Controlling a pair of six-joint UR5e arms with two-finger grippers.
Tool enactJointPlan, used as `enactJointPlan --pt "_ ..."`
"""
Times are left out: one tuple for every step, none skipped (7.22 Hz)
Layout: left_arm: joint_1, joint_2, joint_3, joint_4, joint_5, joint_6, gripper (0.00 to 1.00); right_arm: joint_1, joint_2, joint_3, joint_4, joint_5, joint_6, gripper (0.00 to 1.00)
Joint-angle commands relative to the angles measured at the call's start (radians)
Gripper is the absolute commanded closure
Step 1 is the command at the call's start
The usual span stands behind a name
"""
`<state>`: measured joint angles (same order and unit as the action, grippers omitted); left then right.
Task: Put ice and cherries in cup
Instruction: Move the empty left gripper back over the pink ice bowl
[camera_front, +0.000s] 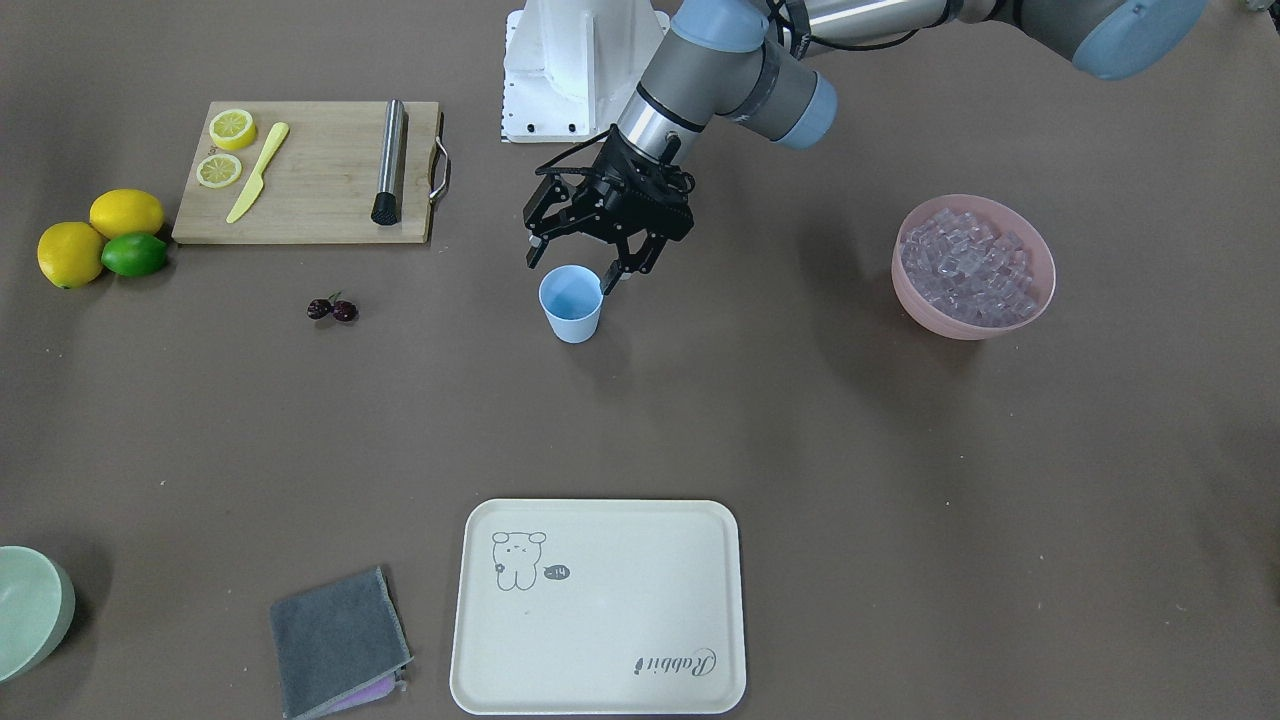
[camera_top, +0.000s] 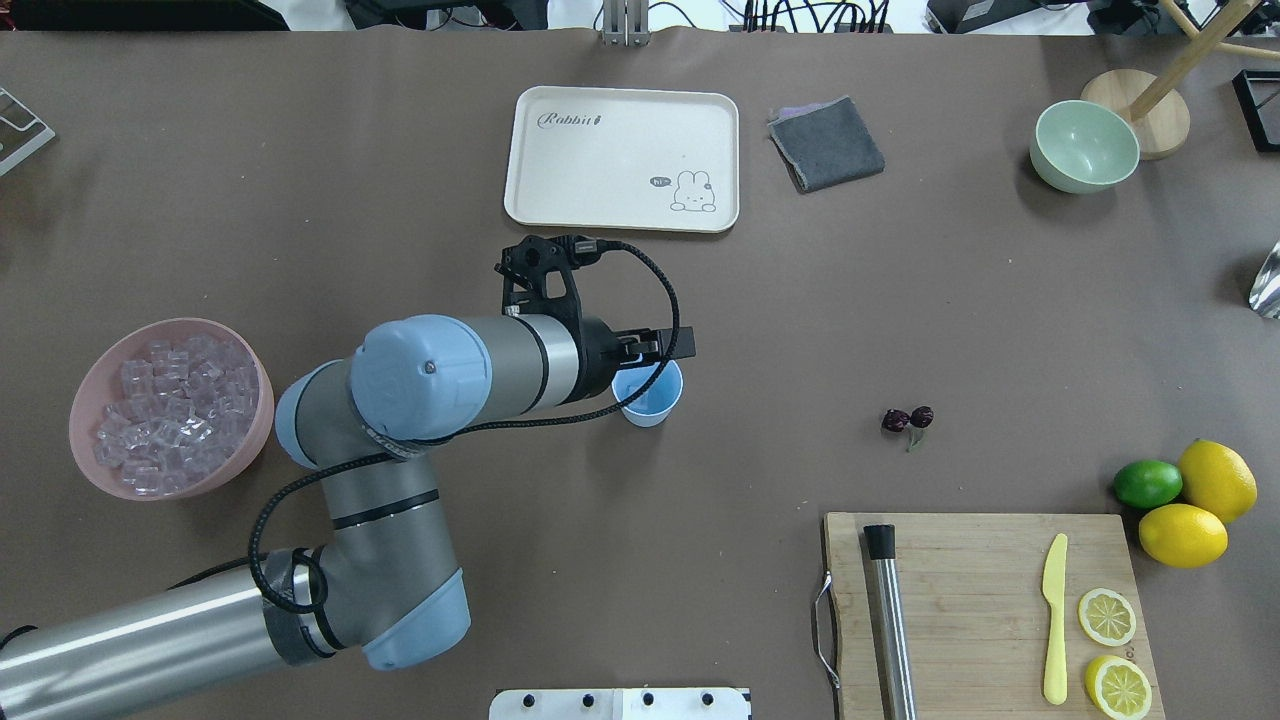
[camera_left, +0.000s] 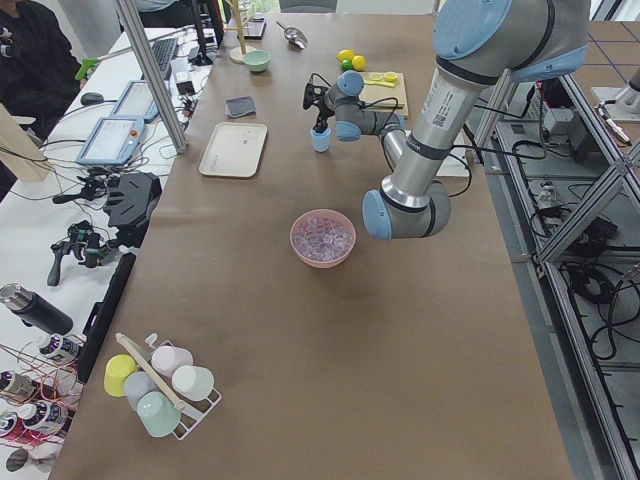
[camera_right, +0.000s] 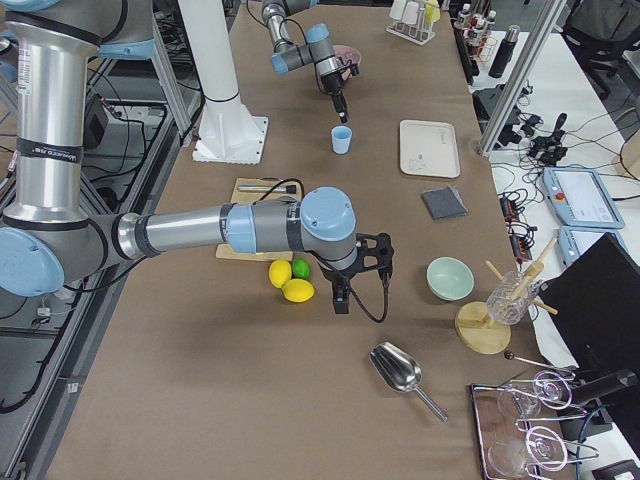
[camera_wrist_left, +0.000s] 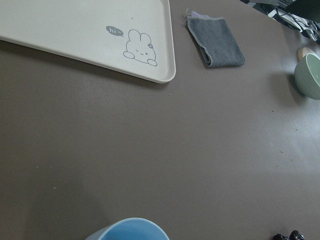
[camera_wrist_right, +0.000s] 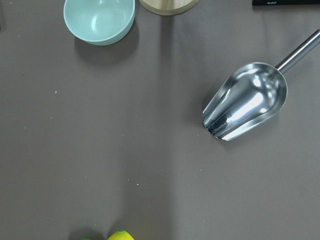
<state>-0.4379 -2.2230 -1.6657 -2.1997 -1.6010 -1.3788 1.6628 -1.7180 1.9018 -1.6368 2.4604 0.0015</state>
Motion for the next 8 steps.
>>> enactJointPlan --pt "-0.097 0.047 -0.162 0.22 -0.158 0.082 0.03 0.0 -0.003 0.0 0.0 0.002 0.0 0.0" --pt "-0.131 0.107 -0.251 0.303 -0.171 0.184 0.03 0.0 -0.005 0.0 0.0 0.002 0.0 0.0" --pt "-0.216 0.164 -0.311 0.378 -0.274 0.254 0.03 0.0 -0.003 -0.001 0.0 0.003 0.002 0.0" --pt "-0.325 0.233 -0.374 0.435 -0.365 0.327 0.03 -0.002 -0.002 -0.003 -0.001 0.003 0.003 0.0" --pt "-0.391 0.356 -0.458 0.474 -0.422 0.404 0.03 -0.002 -0.002 -0.004 -0.002 0.003 0.003 0.0" --pt "-0.447 0.508 -0.527 0.475 -0.428 0.534 0.03 -0.002 0.0 -0.004 -0.002 0.003 0.003 0.0" --pt "-0.493 0.601 -0.549 0.474 -0.43 0.637 0.03 -0.005 0.0 -0.006 -0.003 0.003 0.003 0.0" --pt "-0.502 0.661 -0.546 0.468 -0.421 0.687 0.03 -0.014 0.0 -0.007 -0.003 0.003 0.003 0.0"
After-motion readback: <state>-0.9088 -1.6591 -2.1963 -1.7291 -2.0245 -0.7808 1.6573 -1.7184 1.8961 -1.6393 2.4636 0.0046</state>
